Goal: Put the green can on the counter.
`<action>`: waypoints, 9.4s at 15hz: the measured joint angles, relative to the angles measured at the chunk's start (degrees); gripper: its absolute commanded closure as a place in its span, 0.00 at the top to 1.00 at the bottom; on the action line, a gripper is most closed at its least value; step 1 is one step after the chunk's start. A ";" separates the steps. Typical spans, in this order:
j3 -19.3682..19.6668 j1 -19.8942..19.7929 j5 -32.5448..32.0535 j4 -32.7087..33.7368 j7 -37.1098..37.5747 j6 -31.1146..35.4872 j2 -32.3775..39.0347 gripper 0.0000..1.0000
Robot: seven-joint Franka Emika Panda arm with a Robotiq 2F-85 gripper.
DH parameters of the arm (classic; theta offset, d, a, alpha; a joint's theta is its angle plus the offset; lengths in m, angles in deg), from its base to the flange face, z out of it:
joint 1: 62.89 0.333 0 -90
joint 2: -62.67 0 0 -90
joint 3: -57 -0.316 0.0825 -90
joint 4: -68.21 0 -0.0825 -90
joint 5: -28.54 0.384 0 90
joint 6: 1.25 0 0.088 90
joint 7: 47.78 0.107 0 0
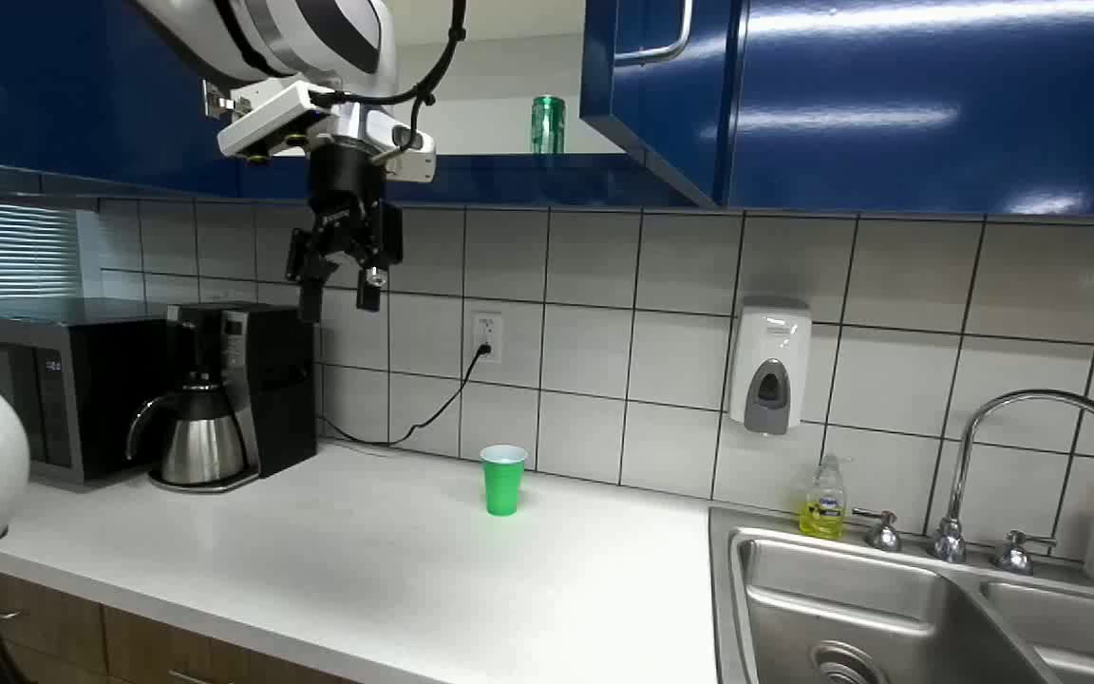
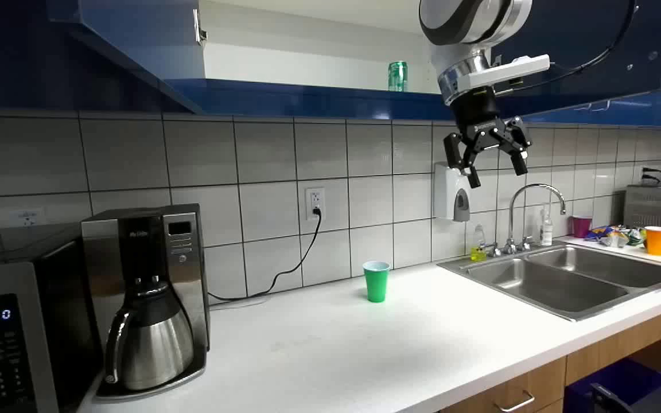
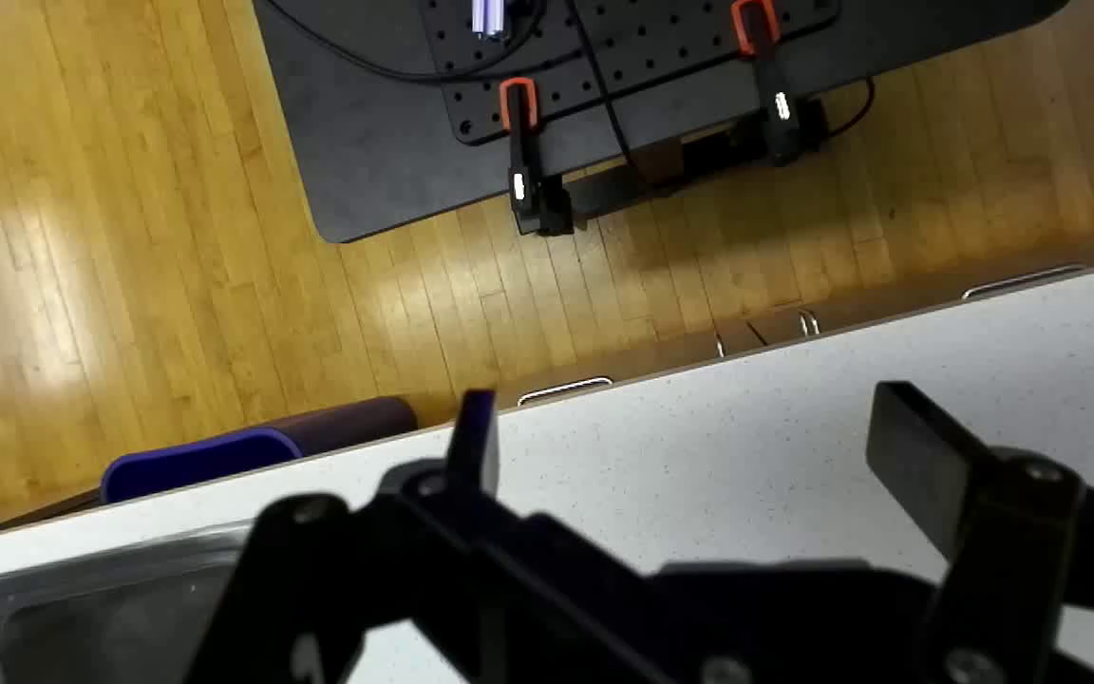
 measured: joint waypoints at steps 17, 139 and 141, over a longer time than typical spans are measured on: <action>0.58 0.82 0.13 6.44 0.13 2.40 -0.90 1.00; 8.56 6.76 -0.10 97.13 7.08 -4.22 46.25 0.39; 8.54 7.56 -0.10 96.04 7.00 -4.99 45.00 0.39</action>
